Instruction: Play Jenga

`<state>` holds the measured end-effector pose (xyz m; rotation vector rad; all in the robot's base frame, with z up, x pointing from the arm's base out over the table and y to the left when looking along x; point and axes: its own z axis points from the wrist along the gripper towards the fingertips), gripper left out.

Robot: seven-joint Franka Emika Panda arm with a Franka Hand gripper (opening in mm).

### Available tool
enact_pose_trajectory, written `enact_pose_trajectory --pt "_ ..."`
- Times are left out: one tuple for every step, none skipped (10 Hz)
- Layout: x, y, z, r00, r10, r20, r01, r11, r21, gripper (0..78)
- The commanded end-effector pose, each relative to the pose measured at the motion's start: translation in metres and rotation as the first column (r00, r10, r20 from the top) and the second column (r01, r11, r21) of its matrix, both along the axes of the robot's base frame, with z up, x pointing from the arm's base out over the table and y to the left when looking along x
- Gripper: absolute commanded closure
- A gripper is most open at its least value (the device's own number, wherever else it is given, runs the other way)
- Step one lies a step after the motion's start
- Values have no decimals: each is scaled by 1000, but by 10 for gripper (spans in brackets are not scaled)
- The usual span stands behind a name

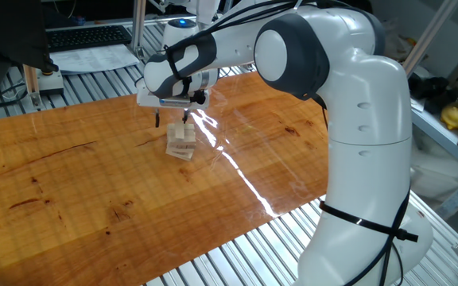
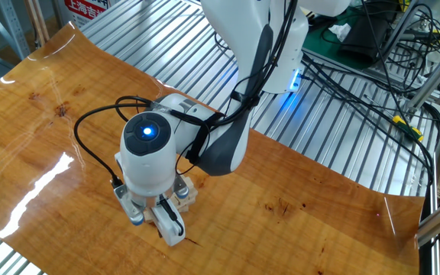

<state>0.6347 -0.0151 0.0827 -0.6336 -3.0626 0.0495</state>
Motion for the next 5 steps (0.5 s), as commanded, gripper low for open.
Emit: enact_pose_trajectory --pt "0 1 2 1000 -3 4 3 1000 1 2" --pt "0 1 2 1000 -3 4 3 1000 1 2" --pt "0 1 2 1000 -3 4 3 1000 1 2" --pt "0 1 2 1000 -3 4 3 1000 1 2" --pt "3 1 -1 1000 3 -2 -3 1000 -4 2"
